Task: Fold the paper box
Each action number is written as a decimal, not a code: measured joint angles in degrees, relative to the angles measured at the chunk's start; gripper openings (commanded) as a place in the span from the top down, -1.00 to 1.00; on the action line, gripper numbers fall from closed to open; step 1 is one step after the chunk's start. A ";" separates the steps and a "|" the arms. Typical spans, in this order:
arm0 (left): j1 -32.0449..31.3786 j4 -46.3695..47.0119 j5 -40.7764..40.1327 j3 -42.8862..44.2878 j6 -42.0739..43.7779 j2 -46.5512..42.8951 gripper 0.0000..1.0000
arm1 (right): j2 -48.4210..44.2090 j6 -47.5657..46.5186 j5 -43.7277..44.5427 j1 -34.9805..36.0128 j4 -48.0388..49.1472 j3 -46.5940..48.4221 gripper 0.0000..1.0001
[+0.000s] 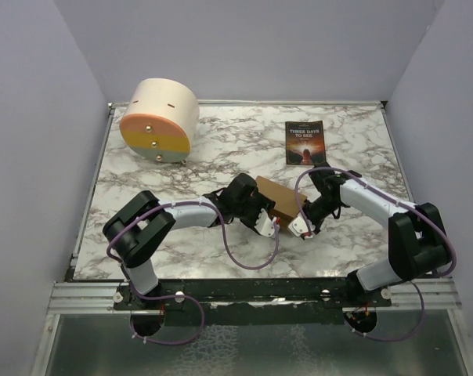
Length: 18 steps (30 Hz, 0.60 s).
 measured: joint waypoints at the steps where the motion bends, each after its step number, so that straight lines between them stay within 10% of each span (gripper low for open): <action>1: 0.00 0.00 0.00 0.00 0.00 0.02 -0.22 | 0.15 0.00 0.15 0.17 -0.13 0.13 0.85; 18: 0.00 -0.09 0.07 0.33 0.00 0.22 -0.21 | 1.07 0.00 0.59 1.31 -4.07 3.21 0.84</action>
